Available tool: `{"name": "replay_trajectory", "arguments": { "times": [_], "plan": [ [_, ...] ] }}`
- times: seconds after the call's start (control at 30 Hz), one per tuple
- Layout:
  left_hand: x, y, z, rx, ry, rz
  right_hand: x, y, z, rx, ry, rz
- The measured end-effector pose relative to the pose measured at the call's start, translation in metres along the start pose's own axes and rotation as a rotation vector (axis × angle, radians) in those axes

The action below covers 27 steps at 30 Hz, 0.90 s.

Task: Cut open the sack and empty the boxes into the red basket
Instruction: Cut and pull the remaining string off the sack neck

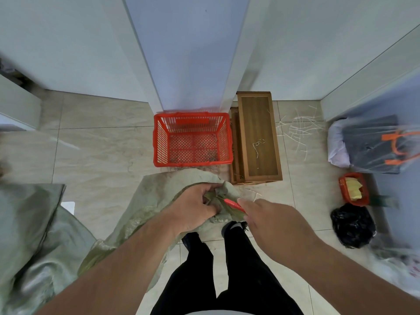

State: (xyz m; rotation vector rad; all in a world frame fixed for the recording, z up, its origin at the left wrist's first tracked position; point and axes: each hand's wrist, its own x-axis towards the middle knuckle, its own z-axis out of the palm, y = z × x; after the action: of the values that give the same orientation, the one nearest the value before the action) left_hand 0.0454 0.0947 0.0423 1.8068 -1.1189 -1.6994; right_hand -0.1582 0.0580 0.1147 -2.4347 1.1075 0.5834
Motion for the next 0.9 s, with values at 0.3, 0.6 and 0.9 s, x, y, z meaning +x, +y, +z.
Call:
{"name": "replay_trajectory", "arguments": {
  "times": [0.3,0.6,0.9],
  "plan": [
    [-0.002,-0.002,-0.002,0.115,-0.007,-0.003,0.012,-0.005,0.001,-0.127,-0.045,-0.02],
    [0.004,-0.007,-0.004,0.158,-0.031,-0.024,0.017,-0.008,0.0,-0.104,-0.059,-0.01],
    [0.006,-0.004,-0.006,0.239,-0.042,-0.005,0.022,-0.012,0.001,-0.097,-0.049,-0.014]
  ]
}}
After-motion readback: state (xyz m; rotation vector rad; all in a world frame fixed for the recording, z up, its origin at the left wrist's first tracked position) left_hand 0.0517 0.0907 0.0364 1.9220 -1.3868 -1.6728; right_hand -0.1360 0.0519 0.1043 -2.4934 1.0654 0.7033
